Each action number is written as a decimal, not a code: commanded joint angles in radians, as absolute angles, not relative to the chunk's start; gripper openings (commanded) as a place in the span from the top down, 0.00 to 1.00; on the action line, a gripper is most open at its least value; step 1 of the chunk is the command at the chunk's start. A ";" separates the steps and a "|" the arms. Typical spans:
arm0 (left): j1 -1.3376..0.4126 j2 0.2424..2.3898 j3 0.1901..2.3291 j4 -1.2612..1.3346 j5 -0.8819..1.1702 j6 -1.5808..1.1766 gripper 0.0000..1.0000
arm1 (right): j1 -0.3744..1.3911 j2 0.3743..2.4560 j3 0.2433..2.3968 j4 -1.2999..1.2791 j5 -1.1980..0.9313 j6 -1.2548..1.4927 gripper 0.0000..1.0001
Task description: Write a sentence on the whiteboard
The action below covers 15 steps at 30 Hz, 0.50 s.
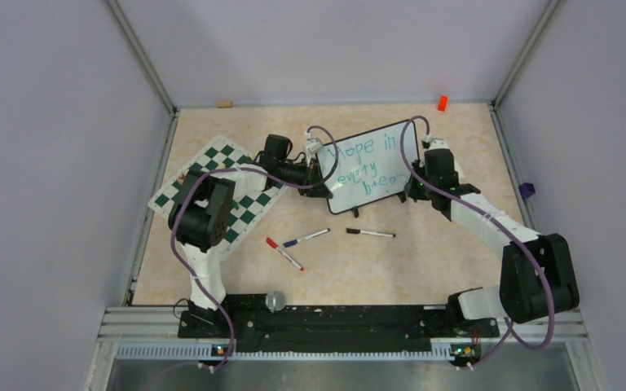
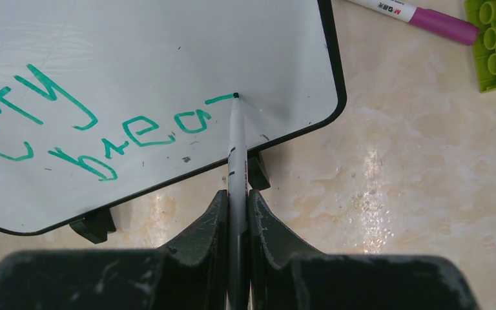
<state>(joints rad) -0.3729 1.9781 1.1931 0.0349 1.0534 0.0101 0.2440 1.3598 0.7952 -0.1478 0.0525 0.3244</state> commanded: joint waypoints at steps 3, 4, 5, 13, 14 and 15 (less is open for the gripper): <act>-0.393 1.974 1.193 0.005 1.048 0.063 1.00 | 0.232 1.298 0.831 -0.127 0.048 0.318 1.00; -0.393 1.973 1.193 0.005 1.046 0.062 1.00 | 0.232 1.283 0.828 -0.123 0.048 0.316 1.00; -0.393 1.973 1.192 0.004 1.047 0.062 1.00 | 0.232 1.267 0.825 -0.118 0.048 0.314 1.00; -0.393 1.973 1.193 0.005 1.045 0.062 1.00 | 0.232 1.268 0.859 -0.110 0.037 0.305 1.00; -0.394 1.973 1.193 0.005 1.046 0.063 1.00 | 0.233 1.278 0.865 -0.110 0.031 0.305 1.00; -0.393 1.974 1.192 0.005 1.046 0.062 1.00 | 0.233 1.288 0.868 -0.111 0.026 0.307 1.00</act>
<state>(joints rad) -0.3740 1.9781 1.1931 0.0402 1.0542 0.0113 0.2440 1.2636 0.8089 -0.1349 0.0475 0.3157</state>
